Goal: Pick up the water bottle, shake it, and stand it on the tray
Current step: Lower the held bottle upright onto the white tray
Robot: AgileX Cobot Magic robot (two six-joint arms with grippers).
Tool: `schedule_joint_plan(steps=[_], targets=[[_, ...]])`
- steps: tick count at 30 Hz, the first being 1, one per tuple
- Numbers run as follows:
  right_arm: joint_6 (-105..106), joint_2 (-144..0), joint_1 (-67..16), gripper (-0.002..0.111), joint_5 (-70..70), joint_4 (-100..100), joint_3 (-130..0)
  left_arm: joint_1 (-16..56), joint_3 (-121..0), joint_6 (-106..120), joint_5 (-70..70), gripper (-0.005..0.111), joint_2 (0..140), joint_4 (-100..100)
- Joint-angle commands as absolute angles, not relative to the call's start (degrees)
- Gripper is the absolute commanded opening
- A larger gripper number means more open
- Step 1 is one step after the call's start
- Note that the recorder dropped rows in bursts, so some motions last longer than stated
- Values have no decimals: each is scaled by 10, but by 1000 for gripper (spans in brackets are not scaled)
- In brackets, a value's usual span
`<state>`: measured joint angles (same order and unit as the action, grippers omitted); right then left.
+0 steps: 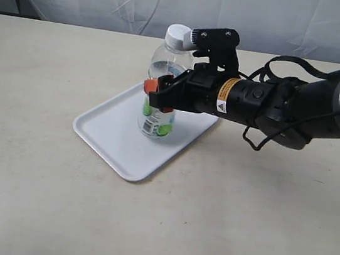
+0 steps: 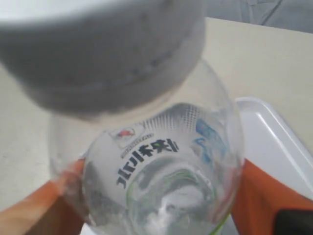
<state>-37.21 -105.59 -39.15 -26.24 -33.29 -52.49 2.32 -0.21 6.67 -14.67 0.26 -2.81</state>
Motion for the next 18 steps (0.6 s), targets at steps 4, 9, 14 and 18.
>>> schedule_joint_plan(steps=[4,9,14,18], targets=[[-368,-1053,-388,-1,-223,-345,-540,23,0,65,-142,0,0,-25],[-369,-1054,-388,-1,-222,-355,-540,23,0,65,-142,0,0,-25],[-370,-1054,-388,16,-222,-355,-540,23,0,65,-142,0,0,-25],[-370,-1054,-388,53,-222,-355,-540,23,0,65,-142,0,0,-25]])
